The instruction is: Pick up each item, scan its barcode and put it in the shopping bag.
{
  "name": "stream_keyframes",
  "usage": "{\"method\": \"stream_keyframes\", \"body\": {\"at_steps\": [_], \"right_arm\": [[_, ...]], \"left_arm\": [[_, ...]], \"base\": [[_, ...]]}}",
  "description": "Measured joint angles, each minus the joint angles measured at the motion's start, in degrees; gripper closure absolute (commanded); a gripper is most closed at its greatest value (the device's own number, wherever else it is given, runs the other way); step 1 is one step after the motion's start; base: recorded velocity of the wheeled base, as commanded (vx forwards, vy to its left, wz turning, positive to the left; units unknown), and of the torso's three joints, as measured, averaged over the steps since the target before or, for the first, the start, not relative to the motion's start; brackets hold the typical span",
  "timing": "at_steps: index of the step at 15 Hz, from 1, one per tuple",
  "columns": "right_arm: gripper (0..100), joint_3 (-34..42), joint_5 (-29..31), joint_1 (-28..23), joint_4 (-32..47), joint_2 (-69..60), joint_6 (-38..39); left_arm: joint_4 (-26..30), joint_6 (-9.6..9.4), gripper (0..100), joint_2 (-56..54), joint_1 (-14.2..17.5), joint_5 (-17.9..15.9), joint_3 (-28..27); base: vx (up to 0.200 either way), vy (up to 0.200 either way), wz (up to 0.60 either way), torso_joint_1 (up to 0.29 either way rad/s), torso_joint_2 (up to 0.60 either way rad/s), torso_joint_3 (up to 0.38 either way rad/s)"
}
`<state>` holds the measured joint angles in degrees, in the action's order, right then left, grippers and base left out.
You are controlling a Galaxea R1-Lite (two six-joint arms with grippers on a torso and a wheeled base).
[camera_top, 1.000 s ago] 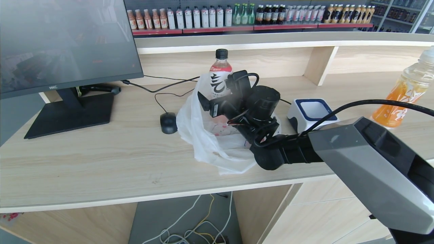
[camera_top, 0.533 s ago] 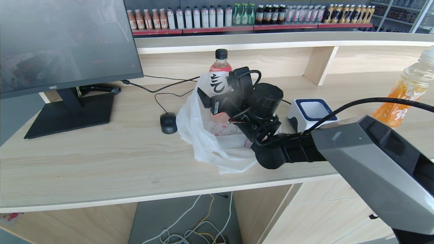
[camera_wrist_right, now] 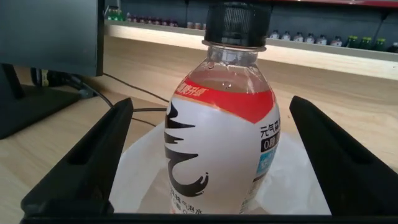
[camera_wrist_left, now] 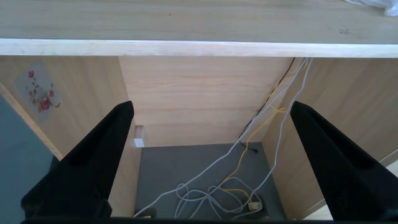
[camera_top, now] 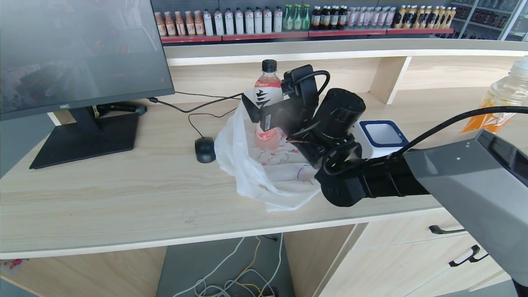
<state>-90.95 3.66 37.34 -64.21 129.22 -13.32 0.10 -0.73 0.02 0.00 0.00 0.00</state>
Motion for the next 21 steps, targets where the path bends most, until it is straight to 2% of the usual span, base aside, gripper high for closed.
{"method": "stream_keyframes", "body": {"at_steps": [3,10,12,14,18,21], "right_arm": [[0,7.2,0.1,0.0,-7.7,-2.4,-0.3],[0,33.2,0.2,0.1,-23.2,-13.9,-0.3],[0,39.7,0.2,0.1,-25.1,-17.1,1.3],[0,42.4,0.2,0.4,-25.8,-19.6,2.6],[0,43.2,0.4,0.6,-25.8,-20.6,3.2],[0,43.3,0.4,0.1,-25.7,-20.6,3.9]], "left_arm": [[0.0,0.02,0,0.0,0.0,0.0,0.0],[0.0,-0.16,0,0.0,0.0,0.0,0.0],[0.0,-0.2,0,0.0,0.0,0.0,0.0],[0.0,-0.22,0,0.0,0.0,0.0,0.0],[0.0,-0.17,0,0.0,0.0,0.0,0.0],[0.0,-0.2,0,0.0,0.0,0.0,0.0]], "base": [[0.0,0.0,0.0,0.0,0.0,0.0],[0.0,0.0,0.0,0.0,0.0,0.0],[0.0,0.0,0.0,0.0,0.0,0.0],[0.0,0.0,0.0,0.0,0.0,0.0],[-0.15,0.0,0.0,0.004,0.01,0.001],[0.0,0.0,0.0,0.0,0.0,0.0]]}}
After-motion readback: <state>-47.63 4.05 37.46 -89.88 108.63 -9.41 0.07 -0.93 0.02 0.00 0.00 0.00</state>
